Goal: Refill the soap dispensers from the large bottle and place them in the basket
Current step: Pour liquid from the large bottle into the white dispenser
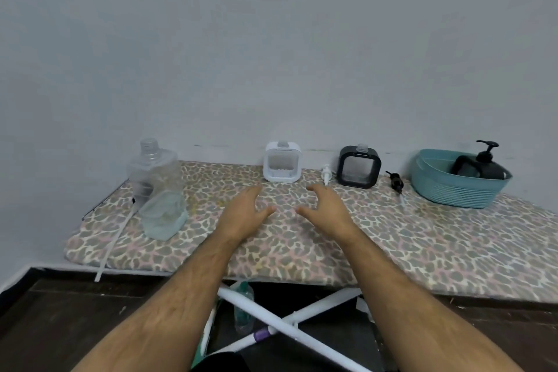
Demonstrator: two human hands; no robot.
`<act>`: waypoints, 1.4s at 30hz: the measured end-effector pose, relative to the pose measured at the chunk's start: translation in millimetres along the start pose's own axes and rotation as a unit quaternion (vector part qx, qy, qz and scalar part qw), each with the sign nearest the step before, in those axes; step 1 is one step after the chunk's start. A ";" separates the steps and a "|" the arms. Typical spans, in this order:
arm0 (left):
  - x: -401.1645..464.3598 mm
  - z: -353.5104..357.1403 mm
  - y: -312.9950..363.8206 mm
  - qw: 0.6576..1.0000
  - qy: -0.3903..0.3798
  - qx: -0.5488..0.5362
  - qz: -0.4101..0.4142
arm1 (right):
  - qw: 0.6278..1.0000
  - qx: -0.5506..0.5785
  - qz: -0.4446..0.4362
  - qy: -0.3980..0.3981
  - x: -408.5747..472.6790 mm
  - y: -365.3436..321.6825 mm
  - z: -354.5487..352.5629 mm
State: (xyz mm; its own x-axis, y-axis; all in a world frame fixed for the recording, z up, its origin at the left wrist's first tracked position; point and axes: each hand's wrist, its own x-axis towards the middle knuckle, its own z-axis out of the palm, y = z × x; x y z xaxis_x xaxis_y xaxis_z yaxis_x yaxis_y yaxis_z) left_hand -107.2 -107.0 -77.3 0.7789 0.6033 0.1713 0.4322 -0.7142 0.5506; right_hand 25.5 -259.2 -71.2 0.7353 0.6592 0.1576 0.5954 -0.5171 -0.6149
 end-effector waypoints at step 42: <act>8.9 -4.8 -15.3 0.949 0.012 -0.314 0.005 | 0.965 0.245 -0.045 -0.087 18.1 -10.2 3.8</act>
State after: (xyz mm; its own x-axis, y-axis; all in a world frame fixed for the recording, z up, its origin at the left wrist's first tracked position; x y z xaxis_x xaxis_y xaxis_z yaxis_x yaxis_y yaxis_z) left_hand -109.0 -89.1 -80.3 0.7676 0.6113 0.1925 0.0631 -0.3710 0.9265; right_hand 31.6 -239.9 -65.1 0.5959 0.7938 0.1216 0.3987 -0.1611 -0.9028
